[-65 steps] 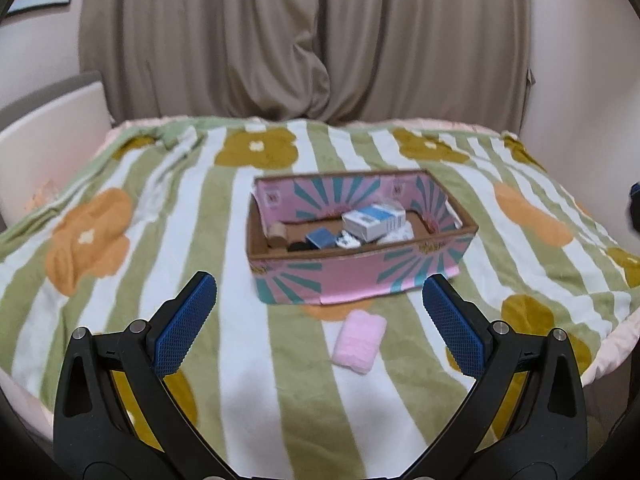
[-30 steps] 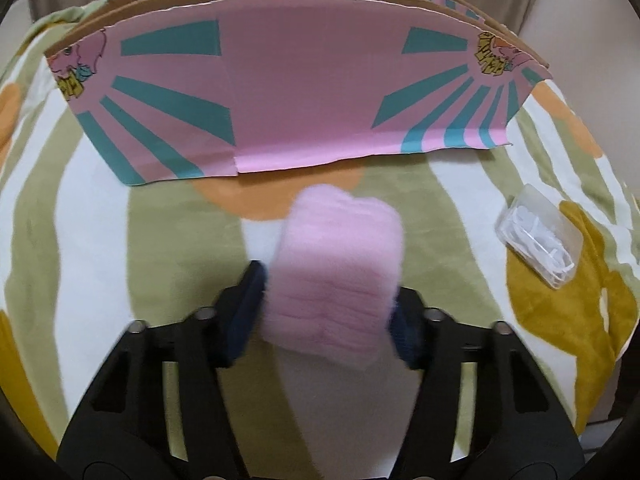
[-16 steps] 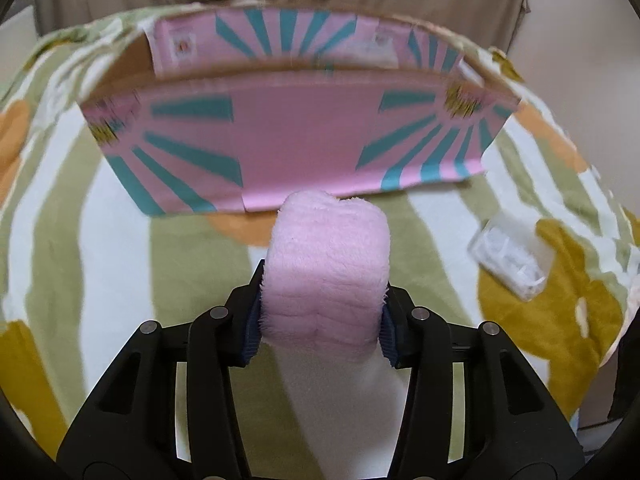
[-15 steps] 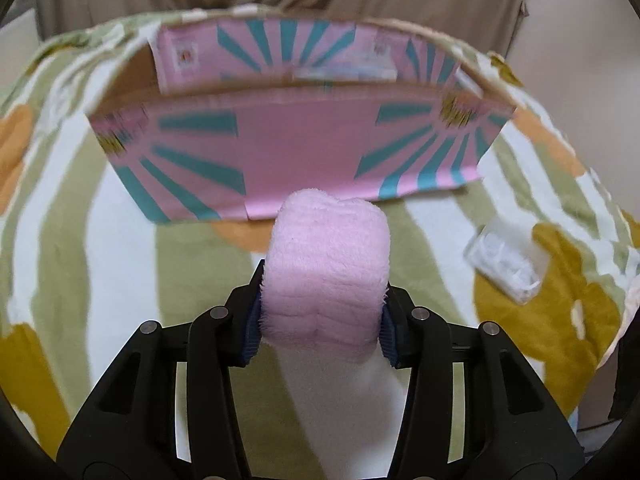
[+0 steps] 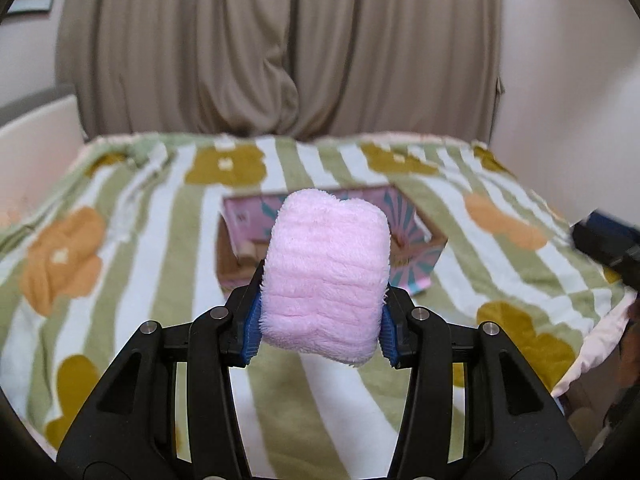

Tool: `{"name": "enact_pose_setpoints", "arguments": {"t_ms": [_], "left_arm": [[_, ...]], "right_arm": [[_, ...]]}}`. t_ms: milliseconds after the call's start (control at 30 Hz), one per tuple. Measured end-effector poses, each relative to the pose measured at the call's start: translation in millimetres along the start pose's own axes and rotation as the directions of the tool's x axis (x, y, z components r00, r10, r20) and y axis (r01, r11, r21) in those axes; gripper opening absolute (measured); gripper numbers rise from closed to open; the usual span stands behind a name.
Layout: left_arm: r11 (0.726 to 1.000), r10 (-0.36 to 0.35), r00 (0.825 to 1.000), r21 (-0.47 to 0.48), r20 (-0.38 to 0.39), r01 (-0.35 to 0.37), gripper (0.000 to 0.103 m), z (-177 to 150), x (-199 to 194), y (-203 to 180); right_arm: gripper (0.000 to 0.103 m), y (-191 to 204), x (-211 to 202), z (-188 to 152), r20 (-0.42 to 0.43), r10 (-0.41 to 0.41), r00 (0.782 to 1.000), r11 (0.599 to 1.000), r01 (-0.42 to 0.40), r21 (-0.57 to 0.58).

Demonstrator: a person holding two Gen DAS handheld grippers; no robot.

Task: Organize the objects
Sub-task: 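Lift the hair tie with the left tool while the right tool grasps the clear earphone case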

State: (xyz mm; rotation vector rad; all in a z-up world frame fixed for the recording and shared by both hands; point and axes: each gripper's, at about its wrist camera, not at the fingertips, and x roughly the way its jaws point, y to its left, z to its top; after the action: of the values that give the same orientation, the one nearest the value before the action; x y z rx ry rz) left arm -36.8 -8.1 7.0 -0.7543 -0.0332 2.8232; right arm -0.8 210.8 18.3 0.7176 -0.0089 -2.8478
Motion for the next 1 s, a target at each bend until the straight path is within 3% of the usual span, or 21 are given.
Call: {"name": "enact_pose_setpoints", "arguments": {"t_ms": [167, 300, 500, 700, 867, 1000], "left_arm": [[1.000, 0.025, 0.997, -0.003, 0.075, -0.025, 0.043, 16, -42, 5], [0.999, 0.042, 0.995, 0.000, 0.095, -0.042, 0.043, 18, -53, 7], [0.999, 0.049, 0.994, -0.017, 0.101, -0.047, 0.043, 16, -59, 11], [0.998, 0.061, 0.993, -0.032, 0.103, -0.058, 0.043, 13, -62, 15], [0.996, 0.082, 0.992, -0.047, 0.096, -0.078, 0.043, 10, -64, 21], [0.994, 0.096, 0.991, -0.058, 0.091, -0.091, 0.043, 6, -67, 28]], "right_arm": [[0.103, 0, 2, 1, 0.000, 0.005, 1.000, 1.000, -0.005, -0.009], [0.103, -5, 10, 3, -0.019, 0.035, 0.999, 0.999, -0.035, -0.013], [0.103, -20, 58, -4, -0.163, 0.082, 0.983, 0.996, -0.087, -0.023], [0.103, -28, 138, -45, -0.394, 0.043, 0.918, 0.993, -0.082, -0.082], [0.103, -34, 176, -73, -0.497, 0.045, 0.867, 0.990, -0.105, -0.094], [0.093, -27, 198, -92, -0.563, -0.010, 0.826, 0.975, -0.116, -0.188]]}}
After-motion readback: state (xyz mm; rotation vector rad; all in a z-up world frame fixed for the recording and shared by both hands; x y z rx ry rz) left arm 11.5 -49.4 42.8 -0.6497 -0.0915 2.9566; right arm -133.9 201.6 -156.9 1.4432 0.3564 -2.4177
